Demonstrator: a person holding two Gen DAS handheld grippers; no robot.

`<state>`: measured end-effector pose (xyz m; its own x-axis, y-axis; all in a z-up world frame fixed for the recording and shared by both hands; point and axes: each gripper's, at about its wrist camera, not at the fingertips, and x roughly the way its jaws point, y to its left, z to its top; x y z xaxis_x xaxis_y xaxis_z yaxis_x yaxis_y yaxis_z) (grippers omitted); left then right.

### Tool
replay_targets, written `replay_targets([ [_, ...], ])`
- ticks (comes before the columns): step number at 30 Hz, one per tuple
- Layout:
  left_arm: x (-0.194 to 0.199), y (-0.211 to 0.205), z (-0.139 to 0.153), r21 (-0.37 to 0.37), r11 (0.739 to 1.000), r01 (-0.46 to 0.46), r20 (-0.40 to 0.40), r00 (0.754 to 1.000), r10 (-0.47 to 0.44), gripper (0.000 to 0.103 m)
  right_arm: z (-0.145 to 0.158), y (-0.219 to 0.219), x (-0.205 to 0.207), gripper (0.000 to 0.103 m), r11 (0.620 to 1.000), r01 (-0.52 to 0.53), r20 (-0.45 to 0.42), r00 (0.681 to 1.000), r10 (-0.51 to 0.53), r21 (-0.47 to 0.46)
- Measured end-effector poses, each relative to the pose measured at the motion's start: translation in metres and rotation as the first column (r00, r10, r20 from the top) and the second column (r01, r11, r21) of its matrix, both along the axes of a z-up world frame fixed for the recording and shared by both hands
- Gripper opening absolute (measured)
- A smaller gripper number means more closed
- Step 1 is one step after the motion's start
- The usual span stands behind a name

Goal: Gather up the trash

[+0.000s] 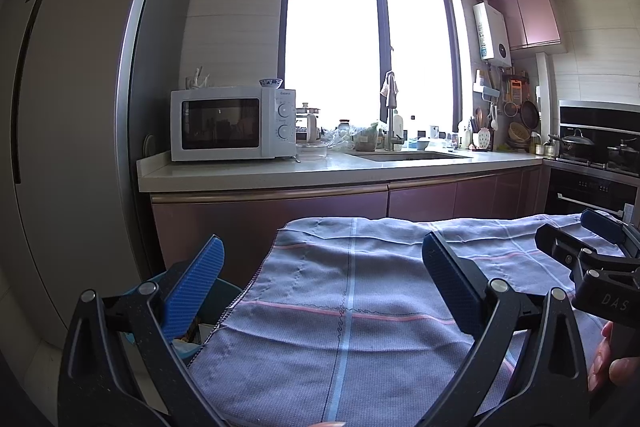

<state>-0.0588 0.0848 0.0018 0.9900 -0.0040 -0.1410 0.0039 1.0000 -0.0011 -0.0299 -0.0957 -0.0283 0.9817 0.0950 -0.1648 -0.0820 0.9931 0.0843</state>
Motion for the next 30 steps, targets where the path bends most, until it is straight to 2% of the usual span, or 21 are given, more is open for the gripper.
replay_targets([
  [30, 0.0017, -0.0016, -0.0004, 0.007, 1.000, 0.003, -0.002, 1.000, -0.003, 0.097, -0.0002, 0.0008, -0.0014, 0.096, 1.000, 0.015, 0.000, 1.000, -0.015, 0.007],
])
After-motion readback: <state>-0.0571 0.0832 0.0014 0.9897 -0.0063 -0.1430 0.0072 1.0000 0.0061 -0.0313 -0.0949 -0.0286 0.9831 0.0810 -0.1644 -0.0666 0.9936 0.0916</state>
